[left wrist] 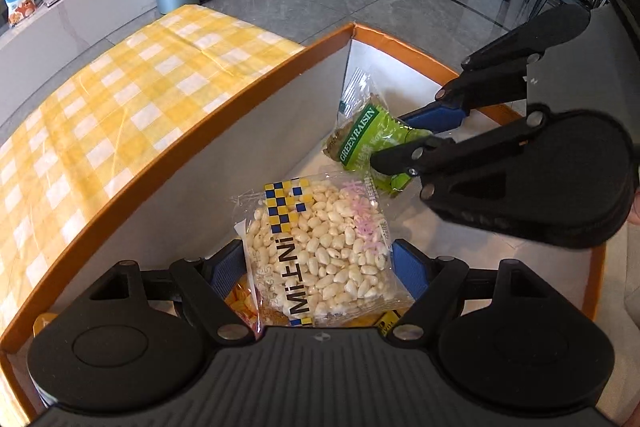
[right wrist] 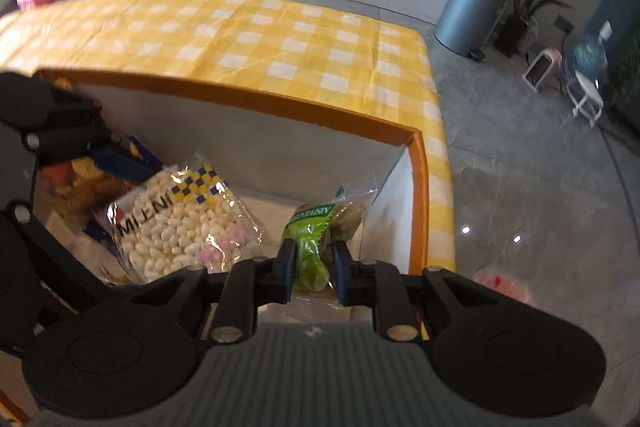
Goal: Organize snacks
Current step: 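Open both tools to drop the raisin and peanut bags into the box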
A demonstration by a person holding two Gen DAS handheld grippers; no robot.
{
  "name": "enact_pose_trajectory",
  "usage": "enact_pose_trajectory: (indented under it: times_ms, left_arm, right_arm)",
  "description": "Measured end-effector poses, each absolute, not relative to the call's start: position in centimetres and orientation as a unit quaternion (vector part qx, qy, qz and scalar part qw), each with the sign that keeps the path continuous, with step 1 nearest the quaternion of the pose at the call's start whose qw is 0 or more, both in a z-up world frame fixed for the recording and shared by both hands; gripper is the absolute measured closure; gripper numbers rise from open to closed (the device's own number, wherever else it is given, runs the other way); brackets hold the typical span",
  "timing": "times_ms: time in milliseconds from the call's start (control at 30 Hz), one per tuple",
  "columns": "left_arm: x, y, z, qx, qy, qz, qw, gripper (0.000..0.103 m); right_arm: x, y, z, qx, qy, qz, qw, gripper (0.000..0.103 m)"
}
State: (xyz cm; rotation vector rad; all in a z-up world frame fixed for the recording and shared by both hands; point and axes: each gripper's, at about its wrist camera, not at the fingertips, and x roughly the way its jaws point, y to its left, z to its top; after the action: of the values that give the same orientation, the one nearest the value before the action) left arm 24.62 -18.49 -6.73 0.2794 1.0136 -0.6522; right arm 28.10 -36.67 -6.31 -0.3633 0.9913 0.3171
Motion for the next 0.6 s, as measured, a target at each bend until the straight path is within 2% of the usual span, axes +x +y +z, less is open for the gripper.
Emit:
enact_pose_trajectory:
  times_ms: [300, 600]
  left_arm:
    - [24.2, -18.7, -6.7, 0.157, 0.463, -0.303, 0.818, 0.008]
    - [23.8, -18.1, -6.0, 0.147, 0.455, -0.304, 0.824, 0.006]
  right_arm:
    - [29.0, -35.2, -7.2, -0.223, 0.486, 0.158, 0.83, 0.086]
    - [29.1, -34.6, -8.1, -0.22, 0.499, 0.16, 0.823, 0.084]
